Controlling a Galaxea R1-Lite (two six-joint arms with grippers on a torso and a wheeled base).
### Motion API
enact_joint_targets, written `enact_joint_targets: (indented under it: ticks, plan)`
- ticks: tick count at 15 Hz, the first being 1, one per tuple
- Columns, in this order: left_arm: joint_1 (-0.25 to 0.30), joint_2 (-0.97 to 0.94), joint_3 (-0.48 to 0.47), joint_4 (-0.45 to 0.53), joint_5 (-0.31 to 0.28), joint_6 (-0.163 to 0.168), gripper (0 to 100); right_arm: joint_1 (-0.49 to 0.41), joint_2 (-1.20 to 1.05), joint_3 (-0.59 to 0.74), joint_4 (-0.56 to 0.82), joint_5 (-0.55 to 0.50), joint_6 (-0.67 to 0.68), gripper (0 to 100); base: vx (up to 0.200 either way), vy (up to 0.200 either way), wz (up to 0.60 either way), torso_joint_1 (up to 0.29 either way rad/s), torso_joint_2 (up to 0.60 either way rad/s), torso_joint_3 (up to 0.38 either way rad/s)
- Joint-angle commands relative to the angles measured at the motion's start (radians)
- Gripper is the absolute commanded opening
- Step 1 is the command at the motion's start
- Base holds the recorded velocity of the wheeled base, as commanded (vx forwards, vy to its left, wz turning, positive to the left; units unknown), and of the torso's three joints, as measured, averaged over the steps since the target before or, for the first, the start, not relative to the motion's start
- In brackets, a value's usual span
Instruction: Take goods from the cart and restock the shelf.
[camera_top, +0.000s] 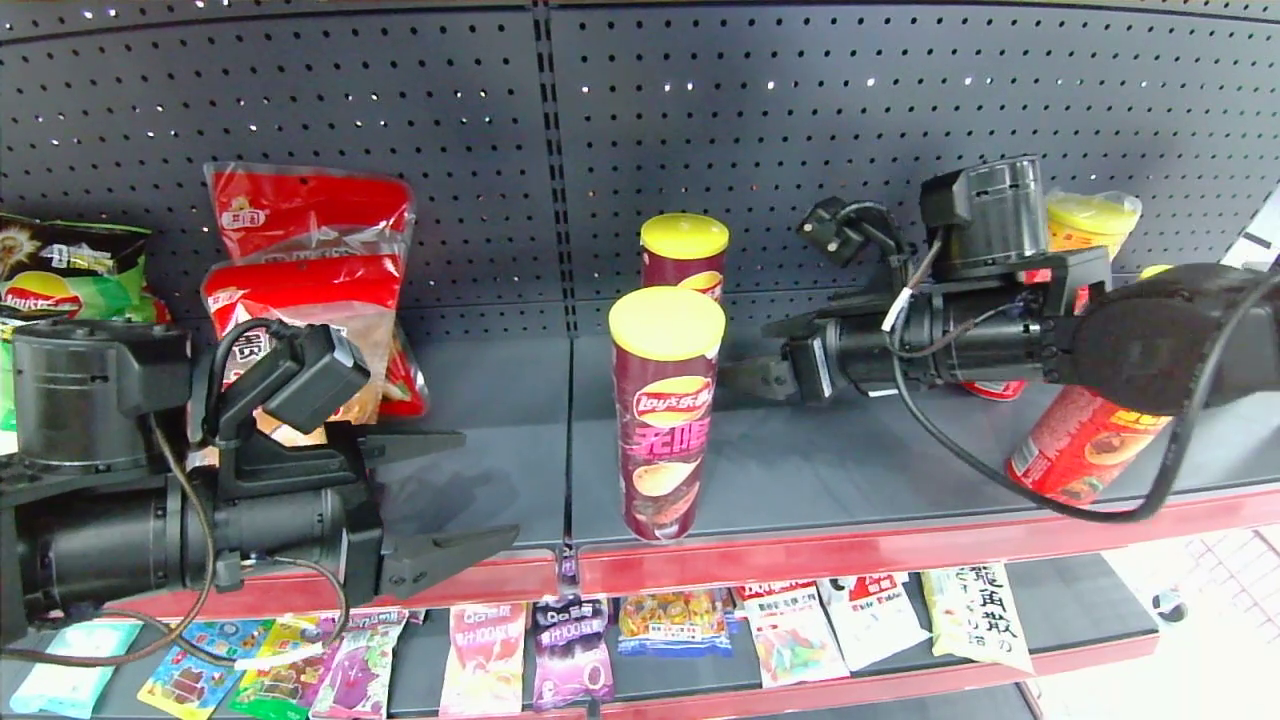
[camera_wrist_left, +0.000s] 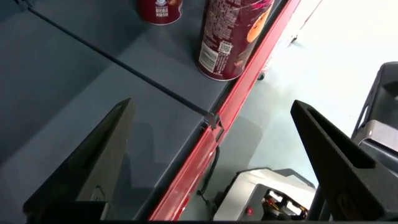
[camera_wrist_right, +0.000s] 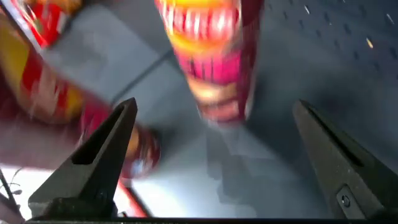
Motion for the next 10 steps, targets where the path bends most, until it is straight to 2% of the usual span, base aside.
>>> enact_joint_targets:
  ticks: [1,4,6,10]
  plan:
    - [-0.005,0.046,-0.018,-0.014,0.01,0.0,100,-0.007,-0.109,0.089,-0.001,-0.024,-0.001,100,0.0,0.0,0.0,0.0,0.0,0.0]
    - [-0.005,0.118,-0.021,-0.105,0.019,0.016,100,-0.003,-0.207,0.195,-0.001,-0.061,0.001,100,0.0,0.0,0.0,0.0,0.0,0.0]
    - [-0.025,0.179,-0.027,-0.163,0.03,0.016,100,0.014,-0.354,0.333,0.001,-0.049,0.002,100,0.0,0.0,0.0,0.0,0.0,0.0]
    - [-0.079,0.23,-0.041,-0.171,0.065,0.014,100,0.031,-0.58,0.541,0.001,0.02,0.008,100,0.0,0.0,0.0,0.0,0.0,0.0]
